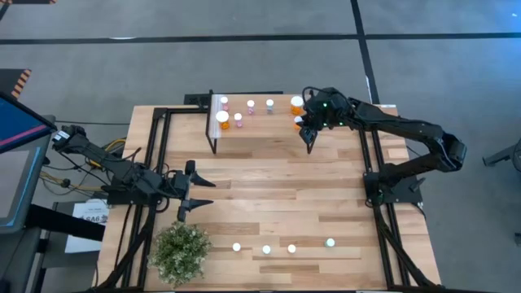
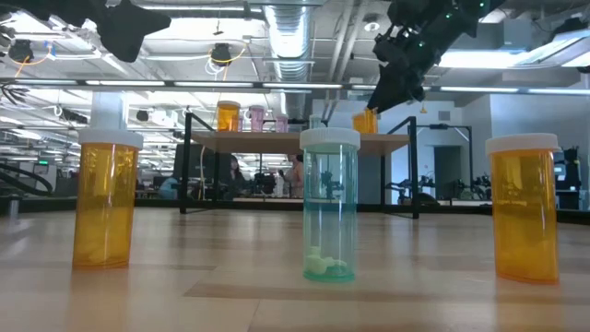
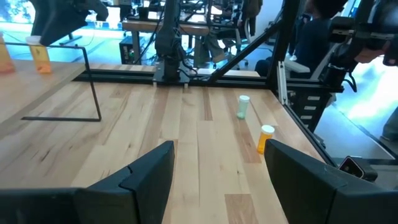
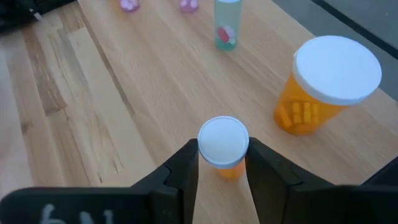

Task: Pick and place medicine bottles onto shelf by color
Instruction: Put the small orange pill bottle on the shelf

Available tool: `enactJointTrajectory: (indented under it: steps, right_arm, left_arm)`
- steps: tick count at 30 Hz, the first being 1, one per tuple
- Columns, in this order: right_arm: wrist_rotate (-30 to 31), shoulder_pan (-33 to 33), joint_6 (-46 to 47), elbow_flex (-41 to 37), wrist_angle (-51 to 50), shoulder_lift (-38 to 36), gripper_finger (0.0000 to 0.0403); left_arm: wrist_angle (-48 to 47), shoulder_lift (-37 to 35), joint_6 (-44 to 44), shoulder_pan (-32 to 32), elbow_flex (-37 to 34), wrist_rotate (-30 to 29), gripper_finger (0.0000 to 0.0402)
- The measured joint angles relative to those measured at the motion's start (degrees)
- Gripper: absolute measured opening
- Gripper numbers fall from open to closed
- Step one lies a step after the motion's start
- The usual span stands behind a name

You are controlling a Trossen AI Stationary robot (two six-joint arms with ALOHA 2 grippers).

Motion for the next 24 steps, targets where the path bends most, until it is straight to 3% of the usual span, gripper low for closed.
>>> enactJointTrajectory:
  steps: [7, 17, 24]
  right_arm:
    - [0.0, 0.0, 0.0, 0.0, -0.1, 0.0, 0.0166]
    - [0.1, 0.0, 0.5, 0.0, -0.2, -0.1, 0.0254]
    - [0.3, -1.0, 0.6, 0.0, -2.8, -2.9, 0.026]
  left_arm:
    - [0.2, 0.0, 0.4, 0.0, 0.0, -0.1, 0.0238]
    - [0.6, 0.0, 0.4, 0.0, 0.0, -0.1, 0.0238]
    - [0.6, 0.0, 0.4, 0.0, 0.0, -0.1, 0.0238]
